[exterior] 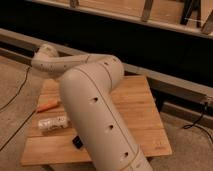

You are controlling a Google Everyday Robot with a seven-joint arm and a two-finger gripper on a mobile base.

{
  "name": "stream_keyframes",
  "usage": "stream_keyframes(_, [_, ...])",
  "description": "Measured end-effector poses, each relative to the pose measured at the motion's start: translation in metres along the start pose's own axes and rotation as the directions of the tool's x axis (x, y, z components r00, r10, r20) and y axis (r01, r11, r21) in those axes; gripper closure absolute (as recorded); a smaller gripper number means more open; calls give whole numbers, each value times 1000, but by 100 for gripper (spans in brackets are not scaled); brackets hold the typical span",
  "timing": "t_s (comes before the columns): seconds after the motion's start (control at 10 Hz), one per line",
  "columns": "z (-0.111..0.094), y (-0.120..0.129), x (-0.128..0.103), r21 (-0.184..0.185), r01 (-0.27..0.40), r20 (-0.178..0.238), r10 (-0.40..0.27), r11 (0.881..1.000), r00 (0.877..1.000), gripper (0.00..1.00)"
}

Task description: Place the eraser in the ceramic cup

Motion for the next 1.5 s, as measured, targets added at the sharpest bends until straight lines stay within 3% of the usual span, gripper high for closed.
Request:
stream_keyframes(0.1, [-1,0,1,-2,0,-2,0,1000,1000,43])
stream_keyframes(0.2, [-1,1,3,-1,3,-5,-3,1000,1000,27])
stream_keyframes(0.4, [-2,4,4,1,8,-7,-8,1000,1000,20])
stream_keyframes(1.2, [-26,16,0,-6,29,38,-28,1000,999,20])
stream_keyframes(1.5, [-46,15,2,-18,20,51,-19,1000,999,20])
